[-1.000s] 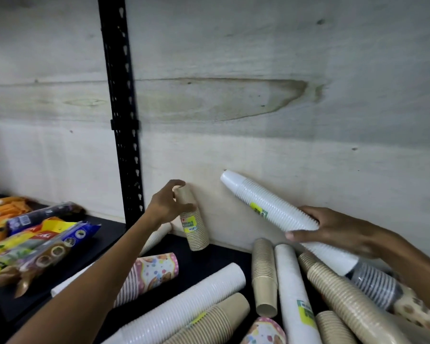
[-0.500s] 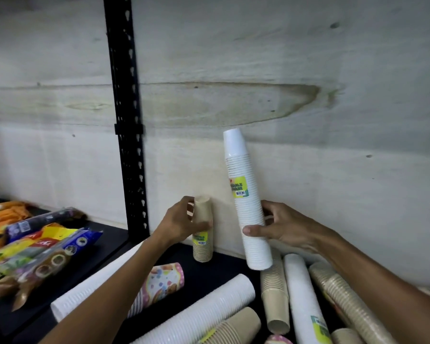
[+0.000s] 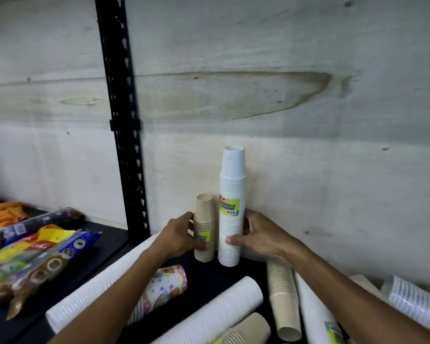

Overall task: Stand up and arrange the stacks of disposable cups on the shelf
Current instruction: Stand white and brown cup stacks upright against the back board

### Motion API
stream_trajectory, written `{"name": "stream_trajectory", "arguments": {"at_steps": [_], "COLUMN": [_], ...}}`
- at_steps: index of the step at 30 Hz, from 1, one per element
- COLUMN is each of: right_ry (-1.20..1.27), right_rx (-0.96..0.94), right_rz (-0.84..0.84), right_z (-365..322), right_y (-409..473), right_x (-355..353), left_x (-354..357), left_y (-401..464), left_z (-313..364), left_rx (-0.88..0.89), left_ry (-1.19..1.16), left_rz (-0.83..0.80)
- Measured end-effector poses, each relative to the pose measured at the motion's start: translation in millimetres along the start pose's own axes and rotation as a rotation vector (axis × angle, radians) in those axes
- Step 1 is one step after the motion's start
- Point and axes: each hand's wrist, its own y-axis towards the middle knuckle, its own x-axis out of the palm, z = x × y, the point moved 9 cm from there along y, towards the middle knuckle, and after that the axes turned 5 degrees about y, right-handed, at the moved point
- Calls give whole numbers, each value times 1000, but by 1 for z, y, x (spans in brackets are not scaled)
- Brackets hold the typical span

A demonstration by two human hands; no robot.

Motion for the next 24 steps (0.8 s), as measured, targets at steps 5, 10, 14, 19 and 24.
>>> {"name": "stream_trajectory", "arguments": {"at_steps": [5, 10, 14, 19, 24], "right_ry": [-70, -130, -219, -234, -213], "right_rx": [43, 105, 128, 168, 215], "right_rz": [48, 108, 197, 282, 337], "right_z": [14, 15, 13, 11, 19], "right_y": [1, -2, -3, -7, -9], "right_x": [8, 9, 16, 18, 16], "left_x": [-6, -8, -8, -8, -7], "left_y": [-1, -3, -4, -6, -11], "left_z": [-10, -11, -12, -10, -8], "left_rx": [-36, -31, -36, -31, -21], "left_ry": [61, 64, 57, 66, 41], "left_rz": [9, 11, 6, -4, 4]}}
